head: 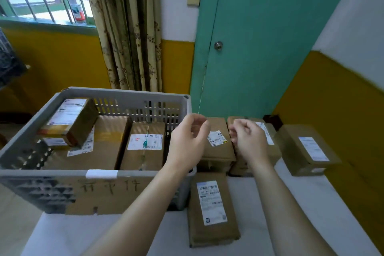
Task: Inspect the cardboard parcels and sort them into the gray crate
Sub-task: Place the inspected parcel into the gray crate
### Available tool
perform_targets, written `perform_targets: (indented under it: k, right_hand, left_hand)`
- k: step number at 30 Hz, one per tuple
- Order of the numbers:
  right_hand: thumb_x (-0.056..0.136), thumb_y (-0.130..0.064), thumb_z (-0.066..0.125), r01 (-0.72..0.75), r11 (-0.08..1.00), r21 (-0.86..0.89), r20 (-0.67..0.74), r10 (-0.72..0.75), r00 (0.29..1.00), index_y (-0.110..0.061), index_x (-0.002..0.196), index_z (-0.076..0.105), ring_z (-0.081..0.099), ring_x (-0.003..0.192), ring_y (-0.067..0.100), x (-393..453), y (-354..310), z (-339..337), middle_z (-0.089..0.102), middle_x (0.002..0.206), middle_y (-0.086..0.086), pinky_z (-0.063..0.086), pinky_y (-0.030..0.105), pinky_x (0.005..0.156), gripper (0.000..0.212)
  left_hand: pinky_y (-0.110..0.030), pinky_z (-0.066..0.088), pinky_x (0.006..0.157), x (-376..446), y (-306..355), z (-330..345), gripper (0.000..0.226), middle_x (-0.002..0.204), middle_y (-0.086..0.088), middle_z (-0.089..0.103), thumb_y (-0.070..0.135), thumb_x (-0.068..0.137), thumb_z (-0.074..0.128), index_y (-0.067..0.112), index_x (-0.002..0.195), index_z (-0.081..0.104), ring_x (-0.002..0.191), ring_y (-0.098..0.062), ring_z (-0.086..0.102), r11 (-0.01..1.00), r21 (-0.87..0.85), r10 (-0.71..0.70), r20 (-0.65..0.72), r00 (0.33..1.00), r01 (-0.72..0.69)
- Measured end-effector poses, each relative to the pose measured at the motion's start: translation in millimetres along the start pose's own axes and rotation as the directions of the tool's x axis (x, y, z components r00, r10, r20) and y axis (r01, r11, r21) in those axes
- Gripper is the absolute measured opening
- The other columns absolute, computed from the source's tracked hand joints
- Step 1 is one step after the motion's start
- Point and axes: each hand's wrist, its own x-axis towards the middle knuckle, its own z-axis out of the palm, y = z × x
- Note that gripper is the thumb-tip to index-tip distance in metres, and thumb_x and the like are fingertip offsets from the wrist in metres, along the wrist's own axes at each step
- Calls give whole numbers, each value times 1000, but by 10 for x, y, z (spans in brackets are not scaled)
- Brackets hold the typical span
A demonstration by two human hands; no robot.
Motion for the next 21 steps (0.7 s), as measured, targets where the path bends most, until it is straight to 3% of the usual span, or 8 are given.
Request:
perform_targets:
  k: [2, 5, 9, 13, 15, 17, 19, 21]
  right_hand:
    - [81, -58, 53, -33, 999, -4, 6, 33, 999, -32, 88, 70, 72, 88, 10, -36, 209, -148, 76, 87, -18, 60, 49, 86, 32]
    - [96, -38, 59, -89, 996, -21, 45, 90, 995, -28, 92, 70, 71, 91, 15, -83, 597, -289, 76, 89, -9, 60, 48, 87, 16]
    - [100, -35, 59, -151, 981, -118, 166, 170, 971, -24, 106, 69, 67, 103, 18, -206, 1124, -399, 73, 103, -7, 50, 30, 78, 16]
    - [102, -35, 58, -205, 947, -247, 317, 279, 907, -19, 133, 62, 60, 122, 21, -345, 1594, -463, 66, 130, 0, 41, 25, 89, 36]
    - [102, -39, 57, -229, 923, -310, 412, 347, 843, -16, 148, 50, 55, 132, 22, -410, 1796, -458, 57, 146, 3, 42, 26, 98, 52]
    - [101, -47, 56, -240, 894, -377, 493, 413, 766, -16, 156, 37, 46, 142, 23, -487, 1984, -431, 45, 158, 6, 39, 33, 113, 66]
    - [100, -53, 55, -251, 875, -414, 543, 459, 704, -16, 158, 35, 40, 146, 25, -556, 2124, -399, 40, 161, 5, 36, 39, 118, 71]
    - [99, -54, 54, -275, 877, -393, 598, 471, 648, -22, 153, 43, 48, 139, 22, -618, 2181, -375, 49, 155, 0, 40, 40, 116, 64]
  left_hand:
    - [-16, 53, 71, -182, -65, 151, 12, 88, 8, 74, 31, 101, 63, 21, 98, 70, 83, -2, 68, 999, 31, -33, 88, 996, 31]
    - [-30, 56, 74, -456, -295, 386, 19, 85, 5, 74, 39, 100, 61, 24, 93, 70, 81, -10, 68, 975, 162, -182, 201, 963, 150]
    - [-31, 56, 84, -758, -740, 666, 30, 105, 10, 72, 50, 101, 56, 26, 112, 69, 95, -6, 67, 834, 479, -431, 258, 865, 273]
    - [-29, 53, 84, -1028, -1102, 892, 43, 127, -2, 69, 49, 103, 51, 19, 132, 63, 108, -19, 66, 677, 575, -596, 63, 801, 458]
    - [-37, 56, 90, -1153, -1249, 963, 39, 128, -8, 67, 47, 105, 47, 19, 127, 63, 112, -25, 65, 588, 640, -620, -36, 784, 494]
    - [-41, 52, 101, -1271, -1347, 997, 46, 138, -13, 59, 48, 105, 44, 17, 138, 53, 123, -31, 59, 512, 639, -681, -106, 725, 574]
    - [-43, 48, 107, -1369, -1424, 1007, 60, 149, -14, 54, 49, 105, 45, 17, 154, 36, 134, -35, 54, 513, 560, -747, -83, 660, 651]
    - [-41, 44, 109, -1439, -1464, 1025, 63, 152, -14, 52, 45, 106, 45, 18, 160, 27, 138, -35, 51, 537, 484, -776, -37, 629, 691]
